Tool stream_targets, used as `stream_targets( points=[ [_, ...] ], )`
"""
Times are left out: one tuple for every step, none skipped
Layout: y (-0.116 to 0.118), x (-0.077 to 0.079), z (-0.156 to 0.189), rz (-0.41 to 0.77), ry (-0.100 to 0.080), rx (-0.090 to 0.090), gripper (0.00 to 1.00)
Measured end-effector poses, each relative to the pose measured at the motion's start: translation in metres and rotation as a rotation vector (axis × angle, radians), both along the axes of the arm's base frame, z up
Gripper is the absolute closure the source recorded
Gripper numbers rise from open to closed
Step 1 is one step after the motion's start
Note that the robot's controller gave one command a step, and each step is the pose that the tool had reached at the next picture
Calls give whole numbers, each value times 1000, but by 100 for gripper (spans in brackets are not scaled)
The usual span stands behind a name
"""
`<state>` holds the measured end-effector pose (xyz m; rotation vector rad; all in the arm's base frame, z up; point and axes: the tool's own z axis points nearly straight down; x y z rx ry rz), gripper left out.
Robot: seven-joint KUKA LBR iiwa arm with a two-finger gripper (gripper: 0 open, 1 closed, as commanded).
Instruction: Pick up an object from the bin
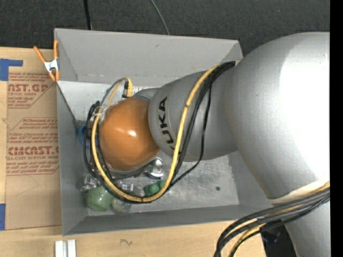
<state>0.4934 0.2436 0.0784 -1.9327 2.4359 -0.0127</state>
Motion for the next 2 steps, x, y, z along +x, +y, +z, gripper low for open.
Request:
stream_targets(
  points=[
    [2, -4, -3, 193, 9, -10, 0],
    [2, -3, -2, 193, 10, -10, 100]
  ],
)
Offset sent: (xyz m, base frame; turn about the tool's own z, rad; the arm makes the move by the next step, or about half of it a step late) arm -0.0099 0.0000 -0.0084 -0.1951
